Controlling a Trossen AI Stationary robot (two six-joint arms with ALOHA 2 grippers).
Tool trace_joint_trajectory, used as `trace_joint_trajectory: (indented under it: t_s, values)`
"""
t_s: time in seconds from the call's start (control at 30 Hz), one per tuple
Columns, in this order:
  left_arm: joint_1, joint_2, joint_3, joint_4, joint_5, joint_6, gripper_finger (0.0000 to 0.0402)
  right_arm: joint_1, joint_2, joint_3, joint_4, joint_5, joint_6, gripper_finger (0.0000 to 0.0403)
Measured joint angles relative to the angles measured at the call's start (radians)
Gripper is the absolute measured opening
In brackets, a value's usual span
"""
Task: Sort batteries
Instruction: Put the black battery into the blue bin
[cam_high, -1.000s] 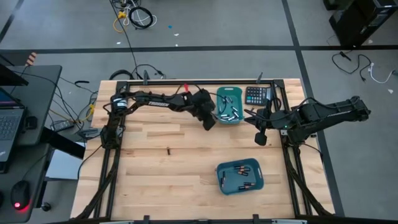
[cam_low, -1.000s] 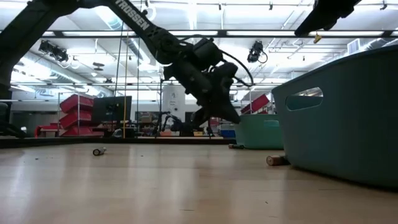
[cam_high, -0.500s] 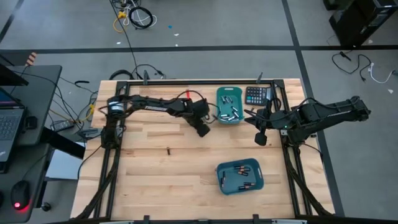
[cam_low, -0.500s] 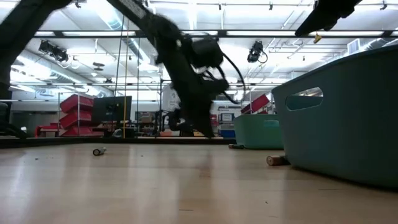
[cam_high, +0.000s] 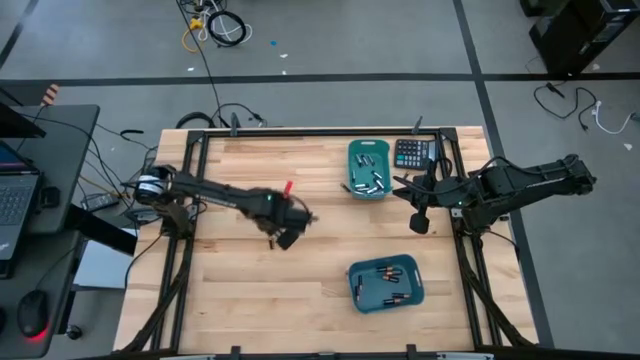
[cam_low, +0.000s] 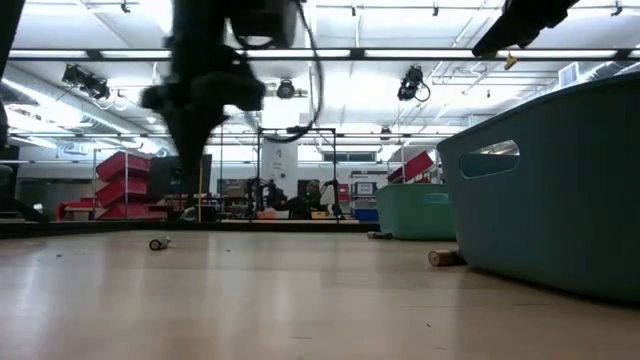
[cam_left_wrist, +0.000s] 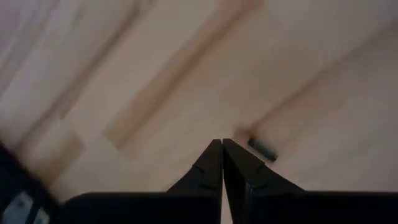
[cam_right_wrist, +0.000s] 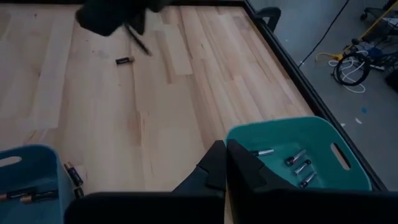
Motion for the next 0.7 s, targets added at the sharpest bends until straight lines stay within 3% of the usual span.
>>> trace_joint_trajectory:
  t_s: [0.27,0.53,0.7]
  values:
    - [-0.129,0.001,-0.097,-0.024,0.013,-0.281,0.0078,0.000,0.000,0.000,-0.002,-0.050,0.000,0.0001]
    - [-0.244,0.001,-0.110,0.054,-0.142,-0.577,0.0140,0.000,0.000,0.000,-0.003,-0.091,-0.001,0.0000]
    - [-0.263,0.005,-0.109,0.127,-0.209,-0.643,0.0157,0.000,0.000,0.000,-0.003,-0.106,0.002,0.0001]
